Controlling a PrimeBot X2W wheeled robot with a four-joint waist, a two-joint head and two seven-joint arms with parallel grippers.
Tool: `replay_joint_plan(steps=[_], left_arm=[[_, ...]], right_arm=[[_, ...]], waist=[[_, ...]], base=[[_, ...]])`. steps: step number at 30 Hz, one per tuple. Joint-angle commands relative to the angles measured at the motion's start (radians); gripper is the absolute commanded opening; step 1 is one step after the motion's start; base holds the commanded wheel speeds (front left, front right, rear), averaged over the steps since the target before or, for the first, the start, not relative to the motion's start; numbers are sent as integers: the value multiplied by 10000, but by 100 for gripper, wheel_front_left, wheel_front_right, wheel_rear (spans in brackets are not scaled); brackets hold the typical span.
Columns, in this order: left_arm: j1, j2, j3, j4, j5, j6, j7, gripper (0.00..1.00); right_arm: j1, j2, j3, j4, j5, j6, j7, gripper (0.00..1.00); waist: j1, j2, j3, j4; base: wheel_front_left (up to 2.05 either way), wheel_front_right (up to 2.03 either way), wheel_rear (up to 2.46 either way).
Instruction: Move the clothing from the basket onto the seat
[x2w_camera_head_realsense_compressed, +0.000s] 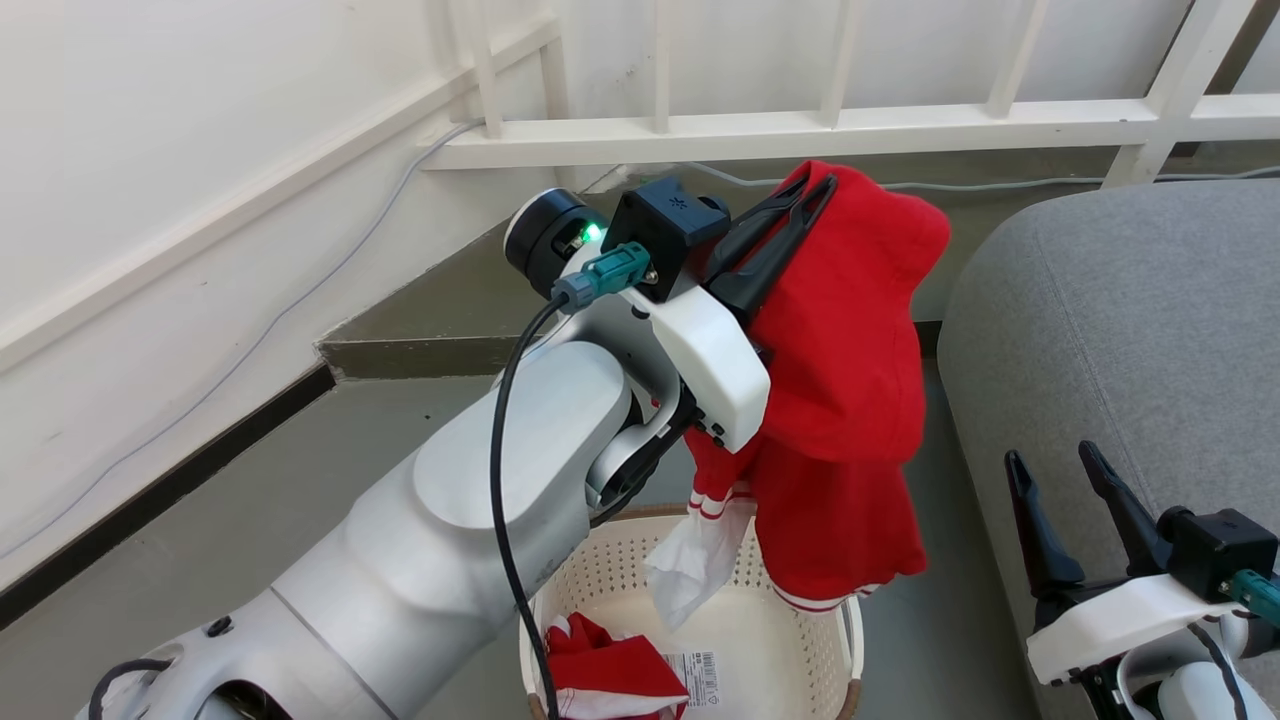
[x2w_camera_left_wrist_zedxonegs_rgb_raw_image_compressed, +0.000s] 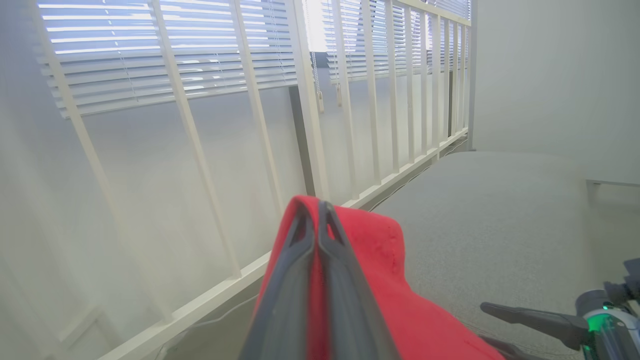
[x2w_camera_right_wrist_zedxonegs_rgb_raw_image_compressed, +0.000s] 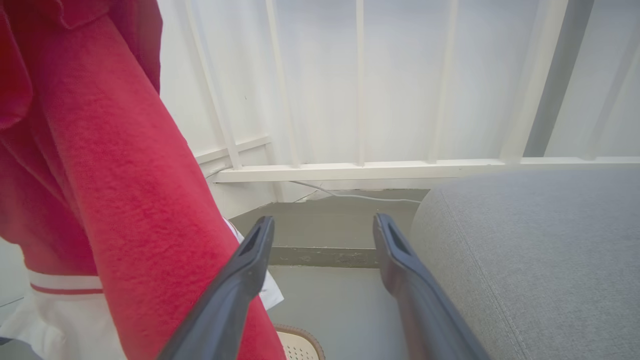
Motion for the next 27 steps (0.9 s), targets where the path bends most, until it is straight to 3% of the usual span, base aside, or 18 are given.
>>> replay_joint_plan(steps=[1, 6, 27], left_arm=[[-641, 141, 246, -228, -110, 26, 45, 0], [-819, 141, 157, -135, -232, 52, -4, 0], [-1202, 141, -601, 16, -831, 310, -418, 0]], right_arm=[[-164, -124, 223, -198, -21, 69, -59, 100], [-249, -137, 427, -253, 2, 69, -59, 100], [-1467, -186, 2998, -811, -6, 69, -59, 100]], waist=[[0, -1, 0, -19], [0, -1, 21, -43], [0, -1, 86, -37]], base=[[0, 0, 0], [0, 0, 0], [0, 0, 0]])
